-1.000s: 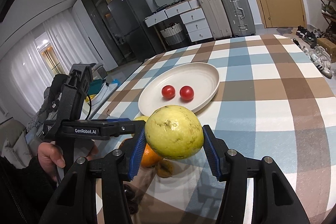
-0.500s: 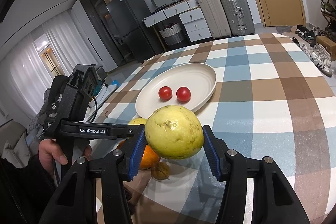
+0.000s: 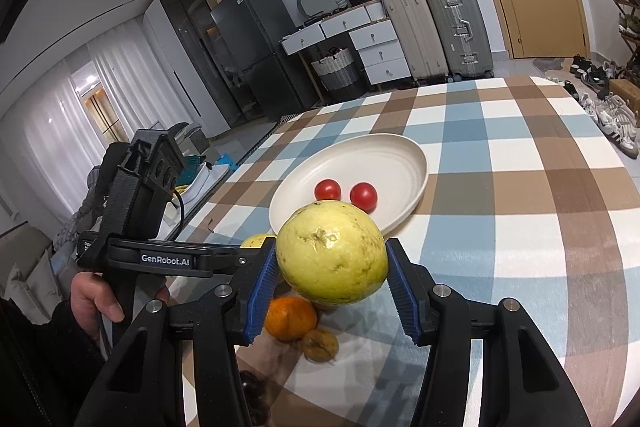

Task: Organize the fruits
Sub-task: 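Carry the pomelo with the right gripper while the left gripper grasps a green guava, then place the pomelo and guava on the plate and open both grippers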

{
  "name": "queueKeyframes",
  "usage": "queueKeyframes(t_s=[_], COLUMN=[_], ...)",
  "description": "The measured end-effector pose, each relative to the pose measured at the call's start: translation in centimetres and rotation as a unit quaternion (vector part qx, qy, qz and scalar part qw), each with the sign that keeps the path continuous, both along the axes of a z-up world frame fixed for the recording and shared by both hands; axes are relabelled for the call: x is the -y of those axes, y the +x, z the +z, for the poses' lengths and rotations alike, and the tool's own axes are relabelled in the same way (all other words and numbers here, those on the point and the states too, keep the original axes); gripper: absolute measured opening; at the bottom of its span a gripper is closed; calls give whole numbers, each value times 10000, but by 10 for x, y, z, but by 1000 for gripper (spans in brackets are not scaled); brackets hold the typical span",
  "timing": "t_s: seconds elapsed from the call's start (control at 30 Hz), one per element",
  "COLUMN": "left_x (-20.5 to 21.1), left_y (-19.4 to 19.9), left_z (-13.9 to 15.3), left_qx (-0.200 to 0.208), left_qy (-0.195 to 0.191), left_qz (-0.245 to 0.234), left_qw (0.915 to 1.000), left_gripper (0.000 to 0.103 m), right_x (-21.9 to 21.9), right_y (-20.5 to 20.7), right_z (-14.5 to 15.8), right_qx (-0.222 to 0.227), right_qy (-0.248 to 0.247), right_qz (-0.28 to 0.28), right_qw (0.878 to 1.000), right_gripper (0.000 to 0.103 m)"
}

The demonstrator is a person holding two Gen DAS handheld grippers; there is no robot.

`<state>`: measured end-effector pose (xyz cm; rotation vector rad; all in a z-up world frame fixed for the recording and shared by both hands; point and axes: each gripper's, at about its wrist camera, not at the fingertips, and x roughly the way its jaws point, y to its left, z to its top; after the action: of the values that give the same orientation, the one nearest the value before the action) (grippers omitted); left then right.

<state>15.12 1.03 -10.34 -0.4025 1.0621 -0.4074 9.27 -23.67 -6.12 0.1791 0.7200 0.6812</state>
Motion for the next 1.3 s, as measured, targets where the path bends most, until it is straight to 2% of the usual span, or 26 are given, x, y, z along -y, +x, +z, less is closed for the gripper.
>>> queueKeyframes(t_s=[0.23,0.43,0.7,1.3], left_x=[-9,-18,-18,-1], left_y=[-3,10,32,73], left_z=[24,32,25,8], left_qx=[219,224,136,-84], left_qy=[-71,-68,-32,76], left_qz=[18,99,105,-75], left_qw=[9997,9997,9998,9999], left_gripper=[47,47,47,47], right_x=[-12,-20,-28,-36], right_y=[14,29,58,120], right_z=[4,6,6,-16], right_qx=[-13,-61,-220,-688], right_qy=[-38,-27,19,-59], right_qz=[111,149,116,-109], right_qw=[9999,9999,9997,9976], right_gripper=[54,54,54,54])
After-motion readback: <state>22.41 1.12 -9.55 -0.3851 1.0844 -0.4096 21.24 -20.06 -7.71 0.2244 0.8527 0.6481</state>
